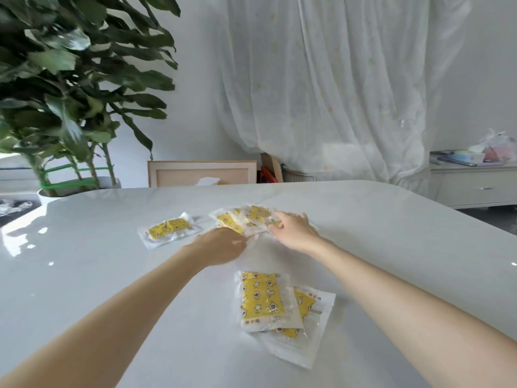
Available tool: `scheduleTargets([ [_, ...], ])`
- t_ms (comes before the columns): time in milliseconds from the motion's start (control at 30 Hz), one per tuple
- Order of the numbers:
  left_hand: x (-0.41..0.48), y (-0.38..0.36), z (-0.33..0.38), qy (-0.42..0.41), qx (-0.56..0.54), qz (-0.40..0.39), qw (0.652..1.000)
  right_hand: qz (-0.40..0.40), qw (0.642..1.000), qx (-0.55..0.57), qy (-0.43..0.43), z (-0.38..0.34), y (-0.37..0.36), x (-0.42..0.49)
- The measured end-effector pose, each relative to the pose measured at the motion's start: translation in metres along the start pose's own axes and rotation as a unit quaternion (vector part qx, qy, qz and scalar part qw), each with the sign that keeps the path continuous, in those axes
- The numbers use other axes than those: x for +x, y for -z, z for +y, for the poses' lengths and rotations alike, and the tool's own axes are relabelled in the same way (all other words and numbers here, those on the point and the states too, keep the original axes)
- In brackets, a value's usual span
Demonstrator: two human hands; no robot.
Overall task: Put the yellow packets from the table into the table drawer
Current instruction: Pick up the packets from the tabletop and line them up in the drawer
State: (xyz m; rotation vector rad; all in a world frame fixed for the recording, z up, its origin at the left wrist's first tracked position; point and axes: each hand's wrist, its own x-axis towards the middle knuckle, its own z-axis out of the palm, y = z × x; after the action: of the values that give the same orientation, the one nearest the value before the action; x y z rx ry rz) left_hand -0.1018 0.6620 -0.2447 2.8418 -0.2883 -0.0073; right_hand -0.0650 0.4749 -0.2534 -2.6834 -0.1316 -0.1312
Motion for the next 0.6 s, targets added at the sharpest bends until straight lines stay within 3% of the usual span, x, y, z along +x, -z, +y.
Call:
scheduleTargets([
  [67,-0.011,0.013,-0.014,0.029,-0.021,0.113,0.993,0.039,0.999,-0.028,0.011,-0.022,0.005,-0.005],
  [133,-0.015,0.023,-0.034,0.07,-0.033,0.16,0.984,0.032,0.999,-0.014,0.02,-0.042,0.005,-0.004],
  [300,-0.015,0.031,-0.084,0.156,-0.025,0.116,0.981,-0.081,0.994,-0.07,-0.024,-0.063,-0.013,0.017],
  [400,-0.01,0.022,-0.101,0.194,-0.019,0.086,0.977,-0.105,0.991,-0.07,-0.045,-0.06,-0.026,0.024],
  [600,-0.011,0.001,-0.104,0.171,0.035,0.102,0.979,-0.117,0.992,-0.042,-0.027,-0.063,-0.026,0.017],
])
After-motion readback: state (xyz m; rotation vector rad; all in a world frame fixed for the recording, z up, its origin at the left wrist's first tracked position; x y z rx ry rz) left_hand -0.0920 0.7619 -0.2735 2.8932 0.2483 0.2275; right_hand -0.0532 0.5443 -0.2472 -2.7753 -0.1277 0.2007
